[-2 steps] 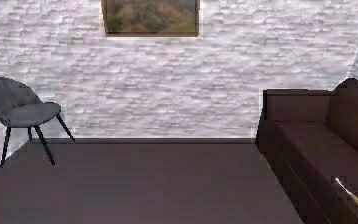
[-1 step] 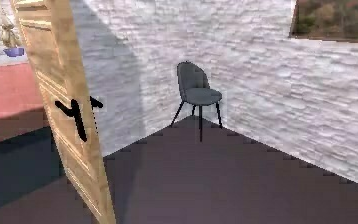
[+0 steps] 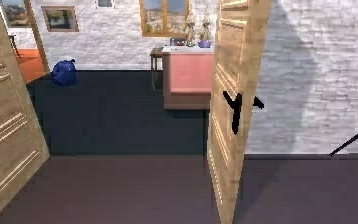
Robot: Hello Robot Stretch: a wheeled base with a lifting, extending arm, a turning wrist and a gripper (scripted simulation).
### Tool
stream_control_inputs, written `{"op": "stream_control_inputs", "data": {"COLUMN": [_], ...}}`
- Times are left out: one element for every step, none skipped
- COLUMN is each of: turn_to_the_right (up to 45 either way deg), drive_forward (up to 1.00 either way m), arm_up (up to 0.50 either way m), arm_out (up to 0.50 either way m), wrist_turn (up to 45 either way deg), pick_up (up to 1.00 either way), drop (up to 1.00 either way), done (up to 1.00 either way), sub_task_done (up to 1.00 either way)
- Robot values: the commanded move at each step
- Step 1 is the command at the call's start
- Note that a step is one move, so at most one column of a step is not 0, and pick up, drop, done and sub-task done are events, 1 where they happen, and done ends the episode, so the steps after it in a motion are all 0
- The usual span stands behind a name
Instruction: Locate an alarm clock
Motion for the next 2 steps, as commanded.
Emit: {"op": "stream_control_inputs", "data": {"turn_to_the_right": [-27.0, 0.0], "drive_forward": [0.00, 0.65], "arm_up": [0.00, 0.00], "arm_out": [0.00, 0.00], "wrist_turn": [0.0, 0.0], "pick_up": [0.00, 0.00], "drop": [0.00, 0.00], "done": [0.00, 0.00], "sub_task_done": [0.00, 0.00]}}
